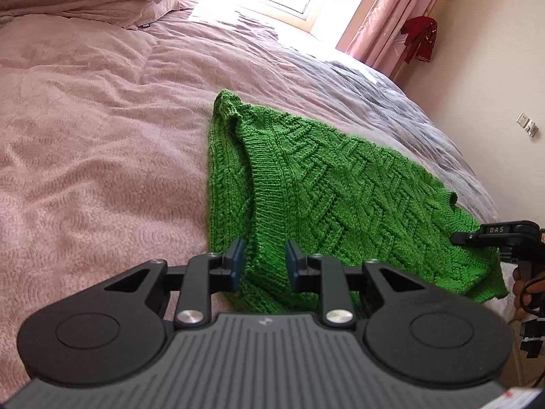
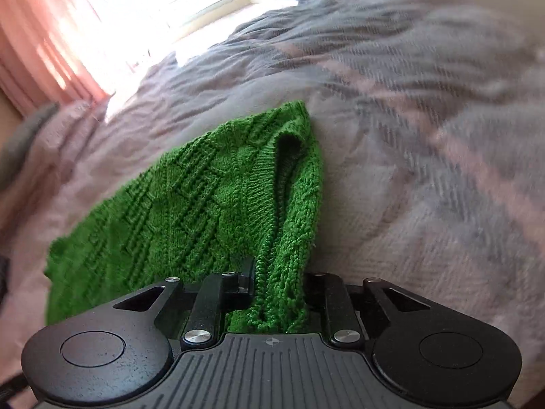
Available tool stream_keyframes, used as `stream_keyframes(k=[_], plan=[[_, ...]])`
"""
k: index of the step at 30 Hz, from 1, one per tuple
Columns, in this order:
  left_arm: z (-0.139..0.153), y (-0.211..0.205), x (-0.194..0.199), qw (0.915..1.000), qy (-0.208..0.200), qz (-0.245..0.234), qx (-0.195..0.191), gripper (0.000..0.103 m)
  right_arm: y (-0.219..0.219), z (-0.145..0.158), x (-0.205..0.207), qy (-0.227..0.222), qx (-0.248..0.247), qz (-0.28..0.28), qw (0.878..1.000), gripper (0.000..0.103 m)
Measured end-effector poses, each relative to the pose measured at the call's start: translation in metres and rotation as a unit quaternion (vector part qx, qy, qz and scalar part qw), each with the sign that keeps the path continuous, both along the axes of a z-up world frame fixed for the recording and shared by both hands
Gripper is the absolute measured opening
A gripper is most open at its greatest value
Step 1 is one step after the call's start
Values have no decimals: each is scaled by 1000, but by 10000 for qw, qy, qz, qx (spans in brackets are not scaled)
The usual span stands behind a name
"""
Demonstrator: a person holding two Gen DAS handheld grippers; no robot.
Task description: Fold clothes
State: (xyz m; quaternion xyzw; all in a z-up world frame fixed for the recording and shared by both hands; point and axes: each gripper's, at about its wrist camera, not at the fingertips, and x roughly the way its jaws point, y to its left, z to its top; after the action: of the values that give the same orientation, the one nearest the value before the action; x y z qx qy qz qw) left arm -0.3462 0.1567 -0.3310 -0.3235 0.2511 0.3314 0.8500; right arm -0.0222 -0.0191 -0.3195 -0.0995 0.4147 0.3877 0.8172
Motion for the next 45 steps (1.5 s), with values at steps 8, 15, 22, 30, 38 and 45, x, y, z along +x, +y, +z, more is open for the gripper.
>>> stream_keyframes(k=[8, 15, 22, 30, 38, 45], plan=[[11, 22, -50, 9990, -34, 425, 159, 22, 74, 53, -152, -2532, -389, 1429, 9560, 13], [-2, 32, -79, 9979, -72, 619, -196, 22, 114, -21, -265, -2956, -888, 3058, 9007, 14], [-1, 27, -86, 9976, -148, 606, -289, 22, 103, -45, -283, -2902, -975, 3619, 8805, 36], [27, 37, -53, 9962, -831, 84, -262, 22, 47, 33, -198, -1510, 476, 2734, 9488, 44], [27, 81, 32, 9948, -868, -418, -340, 24, 77, -4, -44, -132, 435, 808, 9957, 43], [7, 127, 78, 9987, -335, -329, -221, 27, 108, -8, -14, 35, 470, 956, 9943, 43]])
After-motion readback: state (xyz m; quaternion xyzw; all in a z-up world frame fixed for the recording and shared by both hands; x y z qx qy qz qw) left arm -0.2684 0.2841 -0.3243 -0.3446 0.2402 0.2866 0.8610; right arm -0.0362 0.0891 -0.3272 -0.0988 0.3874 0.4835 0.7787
